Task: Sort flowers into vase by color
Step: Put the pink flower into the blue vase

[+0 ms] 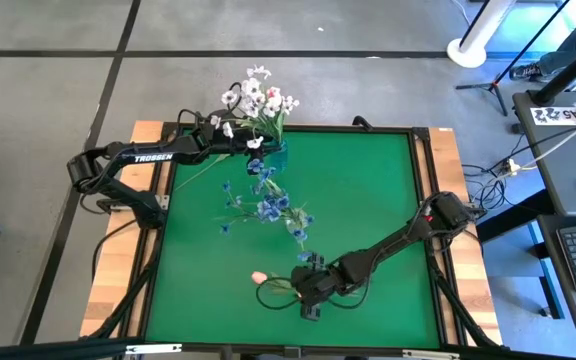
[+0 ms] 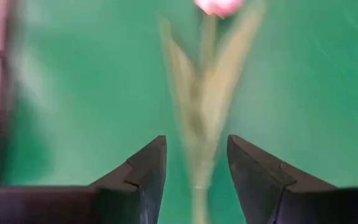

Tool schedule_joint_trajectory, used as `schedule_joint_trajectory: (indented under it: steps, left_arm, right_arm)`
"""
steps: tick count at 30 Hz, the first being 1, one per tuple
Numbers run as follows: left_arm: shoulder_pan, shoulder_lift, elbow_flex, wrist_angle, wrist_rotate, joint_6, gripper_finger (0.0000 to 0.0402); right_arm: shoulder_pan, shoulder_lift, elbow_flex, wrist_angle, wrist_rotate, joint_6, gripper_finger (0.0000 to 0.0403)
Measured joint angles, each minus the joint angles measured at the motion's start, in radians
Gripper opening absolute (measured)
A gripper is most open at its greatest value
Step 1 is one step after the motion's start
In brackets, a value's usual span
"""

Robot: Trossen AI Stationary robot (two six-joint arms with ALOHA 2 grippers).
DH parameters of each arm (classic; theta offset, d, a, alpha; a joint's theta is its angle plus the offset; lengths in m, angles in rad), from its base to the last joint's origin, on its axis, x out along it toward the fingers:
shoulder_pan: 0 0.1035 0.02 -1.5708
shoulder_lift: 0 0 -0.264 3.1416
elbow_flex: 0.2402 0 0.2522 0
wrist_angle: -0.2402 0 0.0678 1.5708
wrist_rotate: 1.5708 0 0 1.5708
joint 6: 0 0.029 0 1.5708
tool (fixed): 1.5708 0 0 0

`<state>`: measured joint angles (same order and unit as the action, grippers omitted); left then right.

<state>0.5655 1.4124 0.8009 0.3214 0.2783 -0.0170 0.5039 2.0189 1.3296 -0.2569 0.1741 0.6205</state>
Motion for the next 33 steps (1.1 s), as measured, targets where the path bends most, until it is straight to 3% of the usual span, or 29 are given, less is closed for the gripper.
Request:
schedule_joint_trajectory:
  steps: [11, 19, 23, 33]
  left_arm:
    - [0.0, 0.0, 0.0, -0.023, 0.0, 0.002, 0.0134]
    - [0.0, 0.0, 0.0, -0.025, -0.001, 0.005, 0.0136]
    - [0.0, 0.0, 0.0, -0.025, -0.004, 0.006, 0.0136]
    - [0.0, 0.0, 0.0, -0.031, -0.005, 0.004, 0.0137]
  right_arm:
    - [-0.033, 0.057, 0.0, 0.027, -0.043, 0.018, 0.0155]
    - [-0.033, 0.041, -0.001, 0.025, -0.111, -0.031, 0.0016]
    - [-0.033, 0.01, -0.002, 0.003, -0.108, -0.037, 0.0017]
    - [-0.024, -0.225, -0.002, -0.102, 0.047, -0.083, 0.0005]
